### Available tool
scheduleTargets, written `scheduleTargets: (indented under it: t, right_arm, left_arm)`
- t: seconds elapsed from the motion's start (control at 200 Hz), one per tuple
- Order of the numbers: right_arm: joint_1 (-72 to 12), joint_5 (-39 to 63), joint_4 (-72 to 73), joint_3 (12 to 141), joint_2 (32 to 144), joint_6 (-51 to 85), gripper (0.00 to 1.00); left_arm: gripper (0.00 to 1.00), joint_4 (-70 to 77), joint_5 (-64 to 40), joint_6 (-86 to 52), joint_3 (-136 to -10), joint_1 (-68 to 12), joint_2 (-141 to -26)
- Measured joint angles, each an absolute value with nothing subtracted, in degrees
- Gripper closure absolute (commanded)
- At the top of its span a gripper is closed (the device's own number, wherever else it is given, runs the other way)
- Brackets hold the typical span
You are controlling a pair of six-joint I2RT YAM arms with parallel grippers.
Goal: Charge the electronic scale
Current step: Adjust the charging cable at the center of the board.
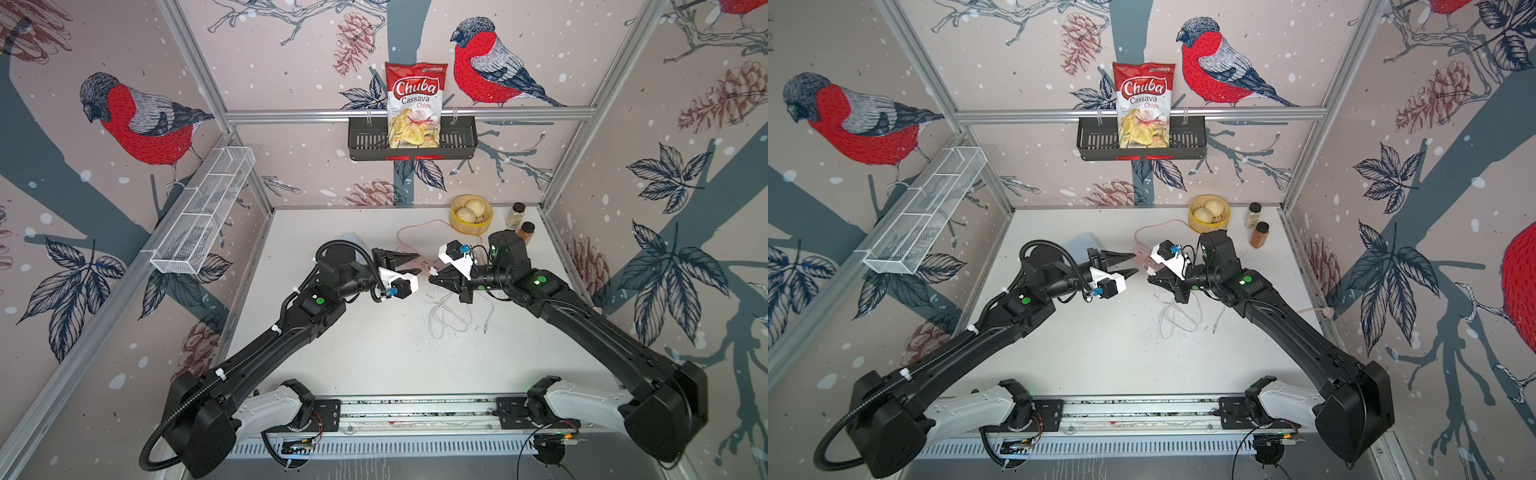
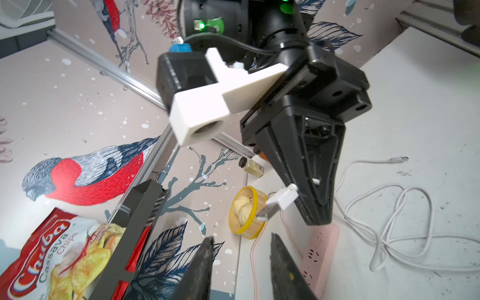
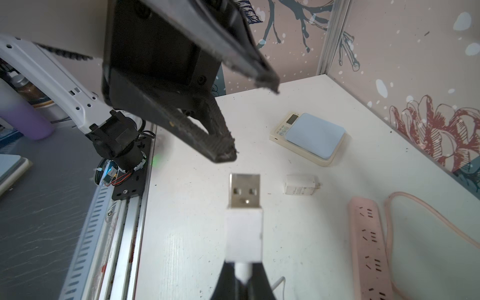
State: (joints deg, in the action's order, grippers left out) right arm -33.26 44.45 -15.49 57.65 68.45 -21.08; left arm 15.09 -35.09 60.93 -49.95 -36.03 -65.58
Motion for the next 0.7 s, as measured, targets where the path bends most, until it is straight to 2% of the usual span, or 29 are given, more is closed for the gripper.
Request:
scheduleTargets:
  t: [0.17,0.345,0.625,0.7]
  right_arm:
    - [-33.2,45.5,-16.9,58.2,68.9,-21.0,1.00]
    - [-33.3,45.7,-17.6,58.5,69.2,-21.0,1.00]
    - [-33.7,46.0,-19.1,58.7,69.8,-21.1,1.00]
    - [-33.7,46.0,-19.4,58.9,69.8,-21.1,1.00]
  left_arm:
    - [0.64,12.2,-37.7,67.5,-51.2,-36.6,-67.1]
    - [0.64,9.7,-39.1,70.5,-53.0,-37.4,-67.9]
    - [0.74,3.0,-39.6,74.3,-57.9,-37.8,-72.0]
    - [0.82,1.6,-39.5,75.4,-59.3,-37.9,-73.0]
